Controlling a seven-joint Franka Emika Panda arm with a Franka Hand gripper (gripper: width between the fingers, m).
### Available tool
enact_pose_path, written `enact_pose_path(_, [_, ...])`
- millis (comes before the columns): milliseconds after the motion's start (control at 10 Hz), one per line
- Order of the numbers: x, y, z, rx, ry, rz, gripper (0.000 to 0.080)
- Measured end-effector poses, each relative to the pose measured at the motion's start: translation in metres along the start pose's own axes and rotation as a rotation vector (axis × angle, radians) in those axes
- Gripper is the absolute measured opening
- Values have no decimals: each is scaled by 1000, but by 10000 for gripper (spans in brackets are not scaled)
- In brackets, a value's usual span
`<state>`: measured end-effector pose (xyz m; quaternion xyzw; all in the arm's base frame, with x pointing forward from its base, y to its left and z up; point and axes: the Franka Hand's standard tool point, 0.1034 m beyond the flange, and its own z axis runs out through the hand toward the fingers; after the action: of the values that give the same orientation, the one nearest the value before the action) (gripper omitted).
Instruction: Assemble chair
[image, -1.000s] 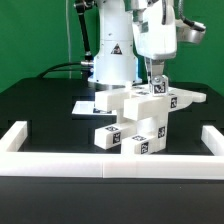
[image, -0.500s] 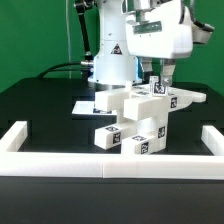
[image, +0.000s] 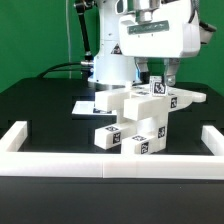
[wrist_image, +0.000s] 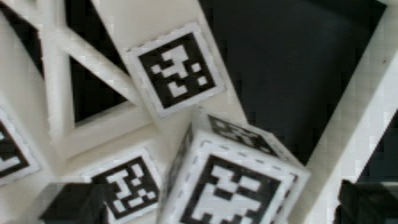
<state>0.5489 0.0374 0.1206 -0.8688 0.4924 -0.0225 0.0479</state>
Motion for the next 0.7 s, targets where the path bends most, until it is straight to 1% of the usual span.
enact_pose_path(100, [-3, -2, 0, -12, 12, -105, 649])
enact_pose_path(200, [-6, -3, -1, -14, 13, -196, 649])
enact_pose_path(400, [-8, -5, 0, -14, 14, -348, 649])
enact_pose_path(500, [-15, -8, 0, -16, 17, -399, 649])
enact_pose_path(700, [-19, -10, 1, -20, 16, -522, 649])
